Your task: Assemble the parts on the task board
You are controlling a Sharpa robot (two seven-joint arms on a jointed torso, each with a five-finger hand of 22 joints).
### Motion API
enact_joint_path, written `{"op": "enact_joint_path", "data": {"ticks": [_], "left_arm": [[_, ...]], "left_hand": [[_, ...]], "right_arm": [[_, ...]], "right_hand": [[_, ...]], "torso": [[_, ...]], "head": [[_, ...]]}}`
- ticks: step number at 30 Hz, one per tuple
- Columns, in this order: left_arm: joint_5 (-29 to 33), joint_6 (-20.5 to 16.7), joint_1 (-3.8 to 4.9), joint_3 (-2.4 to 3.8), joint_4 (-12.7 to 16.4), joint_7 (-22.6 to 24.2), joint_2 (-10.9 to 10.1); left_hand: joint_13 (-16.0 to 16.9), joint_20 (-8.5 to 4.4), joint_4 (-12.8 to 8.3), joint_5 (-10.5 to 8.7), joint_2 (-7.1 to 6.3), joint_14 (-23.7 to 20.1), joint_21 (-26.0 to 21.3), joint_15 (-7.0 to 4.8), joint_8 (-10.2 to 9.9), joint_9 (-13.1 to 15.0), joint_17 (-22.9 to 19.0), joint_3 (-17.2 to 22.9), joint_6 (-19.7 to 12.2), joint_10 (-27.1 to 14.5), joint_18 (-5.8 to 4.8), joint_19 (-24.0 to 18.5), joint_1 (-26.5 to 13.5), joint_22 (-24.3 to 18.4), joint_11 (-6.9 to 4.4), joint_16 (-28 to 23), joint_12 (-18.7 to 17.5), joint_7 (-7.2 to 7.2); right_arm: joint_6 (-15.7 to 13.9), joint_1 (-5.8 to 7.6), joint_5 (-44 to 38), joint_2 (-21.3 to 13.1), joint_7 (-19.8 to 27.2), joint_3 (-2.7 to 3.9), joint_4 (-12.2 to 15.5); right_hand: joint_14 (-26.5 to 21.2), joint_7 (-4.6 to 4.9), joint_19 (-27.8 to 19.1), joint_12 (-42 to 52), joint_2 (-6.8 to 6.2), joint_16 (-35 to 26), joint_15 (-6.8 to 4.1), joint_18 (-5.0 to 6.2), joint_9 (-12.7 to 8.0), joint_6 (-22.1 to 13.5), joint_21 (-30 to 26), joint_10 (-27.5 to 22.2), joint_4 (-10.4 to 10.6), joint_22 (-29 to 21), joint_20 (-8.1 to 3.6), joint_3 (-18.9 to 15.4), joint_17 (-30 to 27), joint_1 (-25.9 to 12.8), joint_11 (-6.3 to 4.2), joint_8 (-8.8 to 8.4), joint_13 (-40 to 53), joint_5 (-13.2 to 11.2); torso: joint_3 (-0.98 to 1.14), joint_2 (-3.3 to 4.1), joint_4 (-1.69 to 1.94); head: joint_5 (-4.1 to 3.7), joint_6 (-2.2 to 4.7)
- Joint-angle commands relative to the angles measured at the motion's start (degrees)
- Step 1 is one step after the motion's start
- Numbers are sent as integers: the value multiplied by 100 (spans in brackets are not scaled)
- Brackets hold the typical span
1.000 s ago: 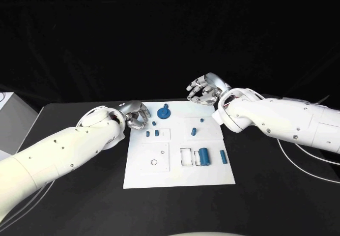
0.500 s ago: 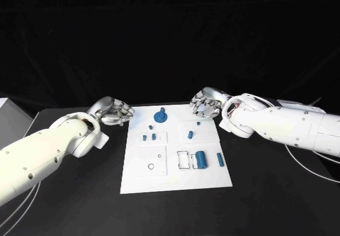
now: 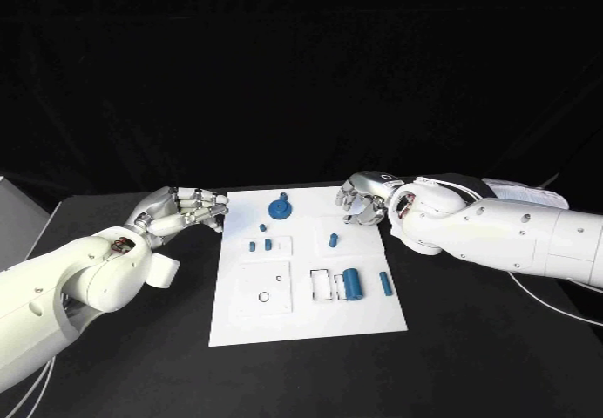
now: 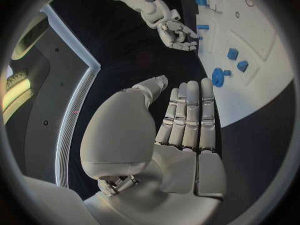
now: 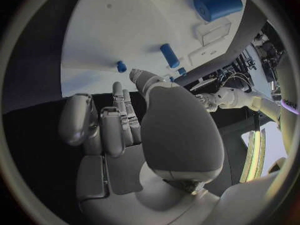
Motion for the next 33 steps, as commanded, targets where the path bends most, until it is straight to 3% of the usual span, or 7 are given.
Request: {"op": "enact_joint_path", "data": {"ticks": [1,9,15,20,27,33], "left_arm": [[574,304,-56,32,128,354,-78],[668,188,-138,78,208,398,-223],[700,107,-157,84,226,407,-268],[706,76,-163,86,245,402,-286],[708,44,-167,86,271,383,-298],[706,13,-169,86,285,358,-308]], "left_hand": [[-9,19,8,11,-4,-27,-47,0,38,9,-14,-23,-7,-35,67,13,70,-22,-3,-44,-28,-29],[-14,18,10,14,9,-15,-71,2,42,9,-24,-22,-3,-40,69,33,96,-41,2,-66,-32,-20],[-18,17,9,17,14,-5,-83,3,41,8,-30,-22,-7,-44,70,48,114,-51,6,-78,-34,-13],[-20,16,7,22,26,4,-93,3,42,8,-34,-18,-7,-43,70,62,135,-59,7,-88,-34,-10],[-22,15,9,27,42,11,-102,4,43,7,-39,-14,-7,-44,70,74,150,-66,9,-98,-34,-7],[-25,13,9,29,57,18,-109,4,44,7,-43,-9,-5,-44,70,86,166,-72,9,-107,-35,-6]], "right_arm": [[312,-22,-554,-21,-304,0,42],[507,-72,-669,-21,-397,0,113],[456,-106,-759,9,-500,-1,96],[391,-121,-821,50,-590,-1,73],[365,-136,-843,103,-617,-2,51],[403,-159,-847,151,-611,-2,44]], "right_hand": [[261,-16,-9,-30,1,26,-32,-71,-8,-23,2,-18,2,10,4,-63,8,-76,-8,-27,-9,-24],[257,-15,-7,-39,22,19,-34,-71,-35,-1,-2,-50,48,24,3,-428,-20,-107,-11,-71,-62,13],[251,-14,11,-21,88,1,-36,-78,-39,75,32,-21,75,48,3,-432,-54,-15,-5,-61,-83,35],[259,4,48,-5,142,17,-24,-94,-68,233,121,74,160,113,5,-74,-58,163,10,-64,-161,-160],[262,1,71,-6,151,35,-33,-106,-71,414,197,187,199,172,1,365,-62,246,3,-40,-245,-167],[262,-48,83,-17,250,43,-66,-113,-25,618,249,350,183,218,-25,757,-78,235,-41,36,-309,-191]], "torso": [[-1,1,7],[15,17,-10],[22,21,-11],[23,14,-6],[21,15,-6],[21,14,-11]], "head": [[-17,-14],[17,-26],[22,-22],[27,-33],[27,-45],[41,-57]]}}
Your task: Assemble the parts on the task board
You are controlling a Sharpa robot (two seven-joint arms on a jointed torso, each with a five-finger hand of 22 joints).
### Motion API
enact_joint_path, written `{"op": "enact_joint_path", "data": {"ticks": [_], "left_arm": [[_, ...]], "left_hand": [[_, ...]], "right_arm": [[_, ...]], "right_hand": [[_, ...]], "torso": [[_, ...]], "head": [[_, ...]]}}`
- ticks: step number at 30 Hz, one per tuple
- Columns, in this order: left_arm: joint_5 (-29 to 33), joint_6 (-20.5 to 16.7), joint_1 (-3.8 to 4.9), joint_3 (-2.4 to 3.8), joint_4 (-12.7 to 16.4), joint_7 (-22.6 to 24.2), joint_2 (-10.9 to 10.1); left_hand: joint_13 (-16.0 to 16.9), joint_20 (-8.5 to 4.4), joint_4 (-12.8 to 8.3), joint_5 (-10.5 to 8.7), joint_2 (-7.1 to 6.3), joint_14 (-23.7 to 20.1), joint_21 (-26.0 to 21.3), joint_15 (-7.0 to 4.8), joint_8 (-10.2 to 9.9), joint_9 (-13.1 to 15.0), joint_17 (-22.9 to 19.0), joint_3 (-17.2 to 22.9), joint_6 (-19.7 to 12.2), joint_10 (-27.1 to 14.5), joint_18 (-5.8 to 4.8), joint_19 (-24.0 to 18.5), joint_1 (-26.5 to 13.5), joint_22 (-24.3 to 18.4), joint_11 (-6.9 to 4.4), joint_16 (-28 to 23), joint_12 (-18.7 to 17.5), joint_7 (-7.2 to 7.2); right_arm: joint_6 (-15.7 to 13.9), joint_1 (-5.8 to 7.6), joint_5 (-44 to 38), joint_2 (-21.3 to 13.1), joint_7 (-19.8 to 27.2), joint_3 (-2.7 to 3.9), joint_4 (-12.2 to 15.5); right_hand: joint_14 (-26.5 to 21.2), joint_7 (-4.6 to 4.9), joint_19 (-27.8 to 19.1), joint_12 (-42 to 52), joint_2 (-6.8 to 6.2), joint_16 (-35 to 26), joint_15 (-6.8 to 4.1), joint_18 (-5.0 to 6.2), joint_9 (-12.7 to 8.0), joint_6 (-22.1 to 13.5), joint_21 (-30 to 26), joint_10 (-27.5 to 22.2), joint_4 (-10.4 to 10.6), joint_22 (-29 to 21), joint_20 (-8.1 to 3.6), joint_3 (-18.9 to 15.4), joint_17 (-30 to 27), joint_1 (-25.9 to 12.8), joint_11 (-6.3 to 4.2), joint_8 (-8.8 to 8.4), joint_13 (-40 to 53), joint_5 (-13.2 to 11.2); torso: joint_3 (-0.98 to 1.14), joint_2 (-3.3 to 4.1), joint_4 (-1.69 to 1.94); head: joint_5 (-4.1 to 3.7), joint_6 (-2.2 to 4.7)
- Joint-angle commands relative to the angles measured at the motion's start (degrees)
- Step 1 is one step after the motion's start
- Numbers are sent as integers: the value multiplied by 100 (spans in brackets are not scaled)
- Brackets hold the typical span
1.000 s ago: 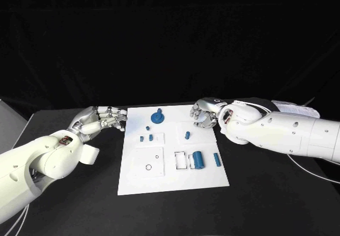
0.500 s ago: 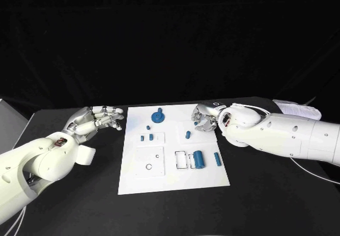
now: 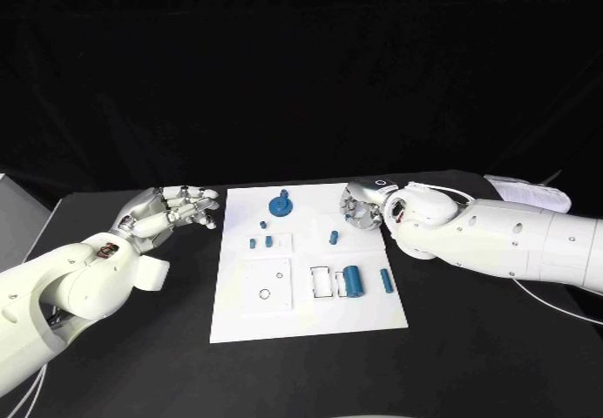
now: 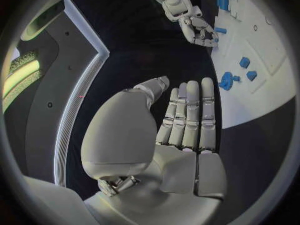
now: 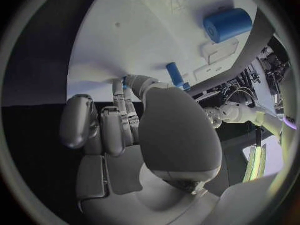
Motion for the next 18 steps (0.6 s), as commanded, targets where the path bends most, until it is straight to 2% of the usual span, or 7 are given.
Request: {"op": "enact_joint_path", "data": {"ticks": [1,7,18], "left_arm": [[55,-43,-3,6,27,56,-2],[39,-71,-3,6,46,23,-15],[52,-16,-4,6,58,-14,-30]], "left_hand": [[-7,16,8,30,8,19,-41,3,24,3,-10,-8,-4,-44,74,44,74,-9,10,-42,-35,-5],[-8,15,4,31,13,22,-43,2,25,3,-12,-6,-3,-44,74,50,87,-12,9,-47,-35,-4],[-19,4,-30,42,30,33,-53,0,18,-3,-28,6,-18,-56,73,78,166,-17,15,-83,-42,7]], "right_arm": [[135,-41,-96,30,-45,-18,3],[245,-72,-107,66,-73,-18,-9],[310,-114,-149,107,-132,-20,8]], "right_hand": [[281,-17,43,0,80,25,-48,-114,30,92,32,81,-21,187,-31,110,-11,10,-6,47,-28,-12],[278,-42,41,-20,128,24,-71,-114,86,192,34,171,-127,199,-53,240,-25,12,-33,110,-60,-1],[277,-37,40,-53,78,23,-73,-116,107,207,37,184,-189,208,-59,267,-33,-19,-29,121,-85,12]], "torso": [[-2,-1,-1],[-6,-2,-4],[-9,-6,-8]], "head": [[8,-11],[17,-35],[24,-72]]}}
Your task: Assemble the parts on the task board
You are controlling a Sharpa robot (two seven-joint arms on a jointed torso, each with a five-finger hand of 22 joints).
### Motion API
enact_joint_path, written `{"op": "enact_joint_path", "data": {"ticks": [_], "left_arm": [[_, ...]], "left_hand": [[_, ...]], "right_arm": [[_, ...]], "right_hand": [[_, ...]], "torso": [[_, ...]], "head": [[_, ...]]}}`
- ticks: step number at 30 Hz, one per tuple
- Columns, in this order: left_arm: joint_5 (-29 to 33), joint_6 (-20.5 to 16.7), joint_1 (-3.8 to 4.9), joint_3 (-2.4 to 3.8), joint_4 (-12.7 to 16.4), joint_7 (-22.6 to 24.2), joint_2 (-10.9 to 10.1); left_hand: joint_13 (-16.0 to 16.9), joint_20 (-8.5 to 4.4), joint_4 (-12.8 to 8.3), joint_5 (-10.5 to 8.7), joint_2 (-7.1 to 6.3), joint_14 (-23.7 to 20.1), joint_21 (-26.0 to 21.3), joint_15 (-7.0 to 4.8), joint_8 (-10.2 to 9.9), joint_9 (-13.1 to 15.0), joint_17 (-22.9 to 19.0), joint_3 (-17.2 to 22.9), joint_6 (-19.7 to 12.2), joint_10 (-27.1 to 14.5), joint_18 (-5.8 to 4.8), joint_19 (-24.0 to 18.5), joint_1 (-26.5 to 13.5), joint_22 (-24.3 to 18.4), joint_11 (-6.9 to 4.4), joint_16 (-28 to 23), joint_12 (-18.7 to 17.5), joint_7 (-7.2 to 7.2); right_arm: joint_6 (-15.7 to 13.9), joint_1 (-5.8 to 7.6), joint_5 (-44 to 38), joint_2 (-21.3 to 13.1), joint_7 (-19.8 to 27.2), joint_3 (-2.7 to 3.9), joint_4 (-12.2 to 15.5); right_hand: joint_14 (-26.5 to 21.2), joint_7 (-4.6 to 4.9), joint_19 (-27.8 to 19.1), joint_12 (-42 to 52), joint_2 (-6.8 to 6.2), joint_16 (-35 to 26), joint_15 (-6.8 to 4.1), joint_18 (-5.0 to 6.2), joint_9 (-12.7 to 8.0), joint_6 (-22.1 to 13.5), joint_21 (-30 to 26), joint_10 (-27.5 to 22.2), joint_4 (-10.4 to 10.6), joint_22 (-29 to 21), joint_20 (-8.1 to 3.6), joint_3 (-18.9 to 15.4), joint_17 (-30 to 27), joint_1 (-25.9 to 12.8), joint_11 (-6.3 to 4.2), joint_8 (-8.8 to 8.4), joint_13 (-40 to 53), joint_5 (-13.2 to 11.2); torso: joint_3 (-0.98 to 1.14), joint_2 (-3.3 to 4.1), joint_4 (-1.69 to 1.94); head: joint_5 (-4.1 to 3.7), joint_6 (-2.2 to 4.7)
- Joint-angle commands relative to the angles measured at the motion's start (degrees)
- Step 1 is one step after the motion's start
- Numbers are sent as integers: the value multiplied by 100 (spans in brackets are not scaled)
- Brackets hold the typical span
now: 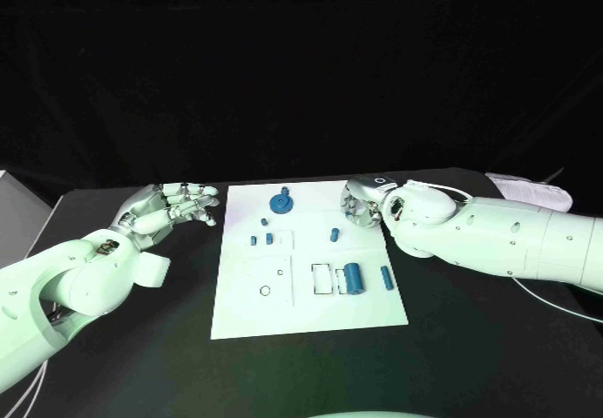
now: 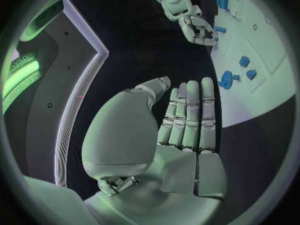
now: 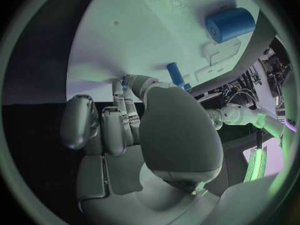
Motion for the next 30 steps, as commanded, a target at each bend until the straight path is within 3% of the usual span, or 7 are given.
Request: {"op": "enact_joint_path", "data": {"ticks": [1,9,14,23,30], "left_arm": [[61,61,-2,6,21,9,0],[91,44,-3,6,13,30,-3],[94,12,-5,6,-10,30,-1],[96,-24,-14,5,-73,33,9],[96,-28,-27,5,-134,15,22]], "left_hand": [[-8,4,-33,20,-3,33,-32,1,18,-3,-6,7,-18,-36,73,37,76,-8,-6,-42,-21,8],[-11,1,-46,24,8,34,-32,2,16,-5,-12,14,-21,-39,72,42,104,-6,-3,-57,-23,12],[-12,0,-50,25,12,35,-31,2,16,-6,-14,16,-21,-38,71,44,112,-5,-3,-60,-23,13],[-15,-2,-53,25,9,39,-30,3,7,-11,-17,12,-36,-44,70,47,118,-2,4,-68,-25,26],[-17,-3,-57,25,8,41,-29,5,2,-13,-19,11,-44,-48,69,49,124,-1,8,-73,-27,31]], "right_arm": [[284,-75,-40,38,-11,-44,27],[-228,-84,-95,27,-52,-44,81],[-583,-85,-92,8,-44,-43,131],[-844,-74,-83,-57,-42,-21,241],[-949,-19,-51,-200,-55,15,459]], "right_hand": [[256,12,19,-60,-17,19,-49,-116,20,40,6,24,-34,209,-39,41,-16,-49,5,35,-28,75],[250,26,29,-118,-16,9,-49,-123,62,49,47,80,-167,247,-42,181,-52,-101,9,47,-81,323],[233,24,42,-124,-14,-49,-53,-130,75,55,93,107,-199,275,-45,230,-155,-117,4,52,-90,358],[234,16,47,-129,-18,-51,-60,-132,96,83,108,148,-242,289,-50,283,-166,-140,-5,71,-99,386],[233,15,48,-134,-23,-54,-61,-133,100,87,115,150,-250,293,-52,290,-173,-148,-5,74,-103,386]], "torso": [[-6,3,-7],[2,-3,-4],[3,-7,-2],[12,-9,-11],[5,-18,-18]], "head": [[-9,-7],[-15,6],[24,1],[41,-2],[50,22]]}}
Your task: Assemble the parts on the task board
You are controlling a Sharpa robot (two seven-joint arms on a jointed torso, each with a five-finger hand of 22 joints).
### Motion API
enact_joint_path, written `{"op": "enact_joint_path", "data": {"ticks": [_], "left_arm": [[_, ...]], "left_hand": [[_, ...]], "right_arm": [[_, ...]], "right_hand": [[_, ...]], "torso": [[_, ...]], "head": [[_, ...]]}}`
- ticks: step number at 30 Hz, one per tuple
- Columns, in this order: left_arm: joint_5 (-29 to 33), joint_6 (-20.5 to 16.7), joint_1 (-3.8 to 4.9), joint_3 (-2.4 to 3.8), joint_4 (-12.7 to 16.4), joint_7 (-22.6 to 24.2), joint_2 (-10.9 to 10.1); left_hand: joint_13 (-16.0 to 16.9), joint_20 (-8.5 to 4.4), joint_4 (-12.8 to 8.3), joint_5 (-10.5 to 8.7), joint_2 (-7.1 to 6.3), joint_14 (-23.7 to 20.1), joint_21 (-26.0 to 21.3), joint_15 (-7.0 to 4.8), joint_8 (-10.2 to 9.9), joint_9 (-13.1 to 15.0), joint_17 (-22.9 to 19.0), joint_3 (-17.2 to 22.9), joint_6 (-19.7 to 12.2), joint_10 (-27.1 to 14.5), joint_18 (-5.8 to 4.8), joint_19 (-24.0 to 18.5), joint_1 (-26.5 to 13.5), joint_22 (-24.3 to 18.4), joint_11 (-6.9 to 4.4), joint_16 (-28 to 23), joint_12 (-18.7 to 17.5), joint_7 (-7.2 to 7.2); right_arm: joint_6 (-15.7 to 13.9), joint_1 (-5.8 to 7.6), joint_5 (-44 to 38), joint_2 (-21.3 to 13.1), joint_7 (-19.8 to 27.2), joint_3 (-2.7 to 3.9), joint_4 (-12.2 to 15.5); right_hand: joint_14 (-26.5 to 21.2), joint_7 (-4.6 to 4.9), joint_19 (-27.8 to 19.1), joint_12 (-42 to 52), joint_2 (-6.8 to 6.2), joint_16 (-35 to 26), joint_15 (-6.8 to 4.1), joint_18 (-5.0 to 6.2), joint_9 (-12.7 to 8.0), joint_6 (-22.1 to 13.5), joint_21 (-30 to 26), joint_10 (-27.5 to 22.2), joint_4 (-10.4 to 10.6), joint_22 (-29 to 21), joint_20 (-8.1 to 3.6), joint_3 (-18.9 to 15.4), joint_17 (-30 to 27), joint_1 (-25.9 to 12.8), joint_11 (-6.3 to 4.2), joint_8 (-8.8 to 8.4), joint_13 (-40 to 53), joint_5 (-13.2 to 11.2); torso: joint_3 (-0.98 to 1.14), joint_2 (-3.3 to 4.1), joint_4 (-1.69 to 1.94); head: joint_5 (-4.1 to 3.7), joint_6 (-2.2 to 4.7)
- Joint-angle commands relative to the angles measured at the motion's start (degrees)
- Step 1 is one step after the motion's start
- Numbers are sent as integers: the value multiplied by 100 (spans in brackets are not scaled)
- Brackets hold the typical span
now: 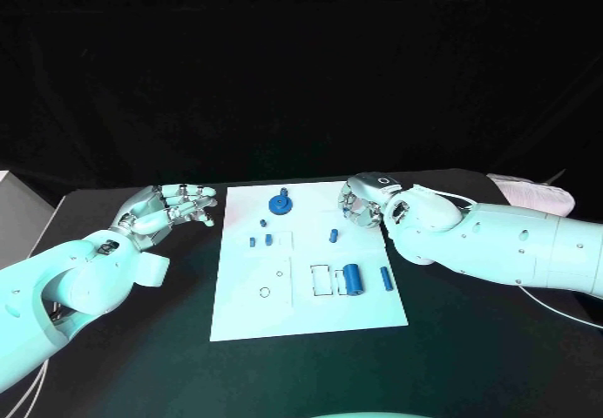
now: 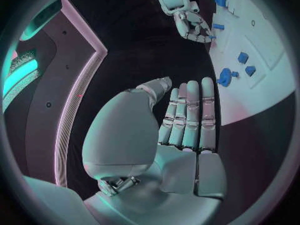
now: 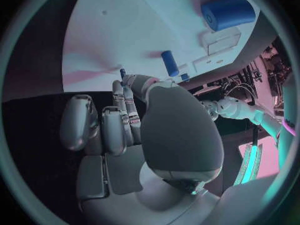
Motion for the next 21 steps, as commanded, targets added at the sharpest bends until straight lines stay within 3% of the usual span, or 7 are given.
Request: {"op": "enact_joint_path", "data": {"ticks": [1,11,21], "left_arm": [[47,-5,-7,5,-22,14,15],[46,-19,-33,4,-58,0,36],[46,-98,-57,4,-40,17,77]], "left_hand": [[-9,-3,-40,26,-14,41,-29,5,3,-8,-7,-6,-23,-48,70,50,56,-1,8,-30,-28,11],[-10,-3,-39,26,-16,42,-29,7,0,-9,-8,-8,-27,-52,69,50,55,-1,11,-32,-29,14],[-13,-2,-38,26,-17,43,-30,11,-5,-12,-11,-11,-35,-59,68,50,55,0,16,-38,-32,19]], "right_arm": [[-210,36,7,-77,48,15,141],[-295,67,77,-196,75,33,644],[-498,-121,-21,-93,198,32,1198]], "right_hand": [[254,6,49,15,-6,-21,-41,-71,7,41,27,38,3,295,-52,39,-5,-55,6,8,1,23],[258,6,55,6,-20,-11,-41,-76,12,40,53,38,-7,311,-53,46,9,-68,6,8,-5,20],[259,15,51,-14,-35,-11,-40,-73,16,22,37,30,-39,306,-54,75,3,-79,12,0,-19,26]], "torso": [[-5,-1,-6],[-19,-28,-4],[-41,-56,2]], "head": [[14,16],[103,15],[228,-6]]}}
